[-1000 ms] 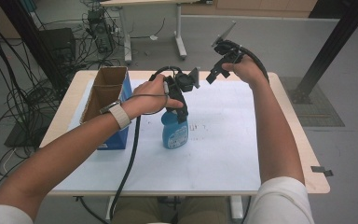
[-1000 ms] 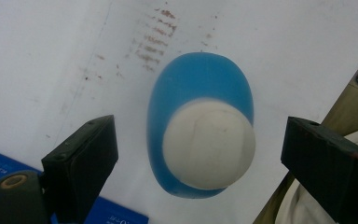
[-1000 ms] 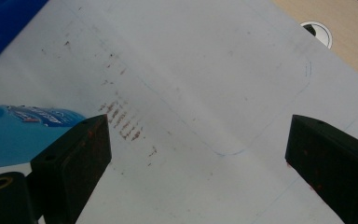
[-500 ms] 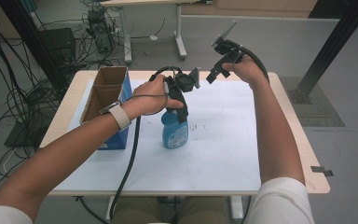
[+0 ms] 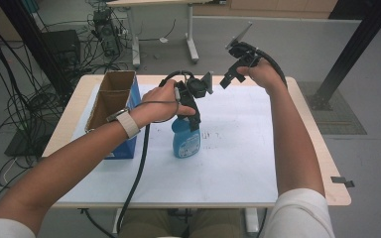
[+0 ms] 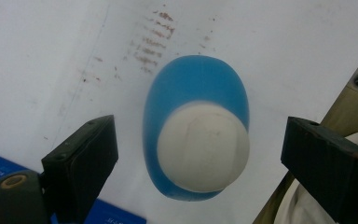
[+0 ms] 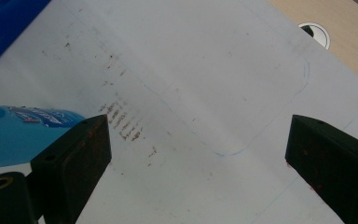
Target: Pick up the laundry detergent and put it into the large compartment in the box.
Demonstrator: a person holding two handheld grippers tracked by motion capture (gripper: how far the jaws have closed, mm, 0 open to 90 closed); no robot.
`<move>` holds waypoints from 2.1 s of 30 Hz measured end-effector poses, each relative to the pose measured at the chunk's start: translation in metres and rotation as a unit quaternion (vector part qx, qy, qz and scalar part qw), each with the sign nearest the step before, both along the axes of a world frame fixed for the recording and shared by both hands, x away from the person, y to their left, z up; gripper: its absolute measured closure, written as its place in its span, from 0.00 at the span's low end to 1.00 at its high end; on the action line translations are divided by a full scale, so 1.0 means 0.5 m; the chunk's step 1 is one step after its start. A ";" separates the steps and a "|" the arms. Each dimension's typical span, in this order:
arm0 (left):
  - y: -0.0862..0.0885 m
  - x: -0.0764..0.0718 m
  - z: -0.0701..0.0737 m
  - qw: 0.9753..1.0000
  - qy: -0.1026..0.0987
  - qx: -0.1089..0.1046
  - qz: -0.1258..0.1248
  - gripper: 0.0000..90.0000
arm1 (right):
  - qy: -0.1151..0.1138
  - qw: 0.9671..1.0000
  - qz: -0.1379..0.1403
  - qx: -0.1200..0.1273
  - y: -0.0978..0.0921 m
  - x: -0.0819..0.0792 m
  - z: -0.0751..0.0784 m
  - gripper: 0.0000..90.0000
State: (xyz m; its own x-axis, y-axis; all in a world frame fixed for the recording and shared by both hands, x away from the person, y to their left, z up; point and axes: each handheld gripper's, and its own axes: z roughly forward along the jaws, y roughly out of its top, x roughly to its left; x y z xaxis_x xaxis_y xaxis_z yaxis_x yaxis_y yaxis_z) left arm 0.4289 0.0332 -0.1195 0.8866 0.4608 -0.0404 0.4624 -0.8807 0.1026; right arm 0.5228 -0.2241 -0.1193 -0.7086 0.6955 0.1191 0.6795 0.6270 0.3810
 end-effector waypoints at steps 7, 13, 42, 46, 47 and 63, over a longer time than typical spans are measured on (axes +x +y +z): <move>0.001 -0.001 -0.002 1.000 0.000 -0.004 0.004 0.13 | 0.001 1.000 0.001 -0.001 0.002 0.001 -0.001 0.08; 0.001 0.001 -0.002 1.000 0.001 -0.003 0.003 0.12 | 0.003 1.000 0.002 0.000 0.003 0.002 -0.001 0.08; 0.004 -0.001 -0.007 1.000 -0.001 -0.007 0.005 0.12 | 0.002 1.000 0.002 -0.001 0.002 0.001 0.000 0.08; 0.005 -0.001 -0.007 1.000 -0.001 -0.007 0.004 0.12 | 0.001 1.000 0.004 0.000 0.001 0.001 -0.001 0.08; 0.005 -0.001 -0.007 1.000 -0.001 -0.007 0.004 0.12 | 0.001 1.000 0.004 0.000 0.001 0.001 -0.001 0.08; 0.006 -0.001 -0.008 1.000 -0.001 -0.011 0.007 0.12 | -0.001 1.000 0.002 0.000 0.000 -0.001 0.001 0.08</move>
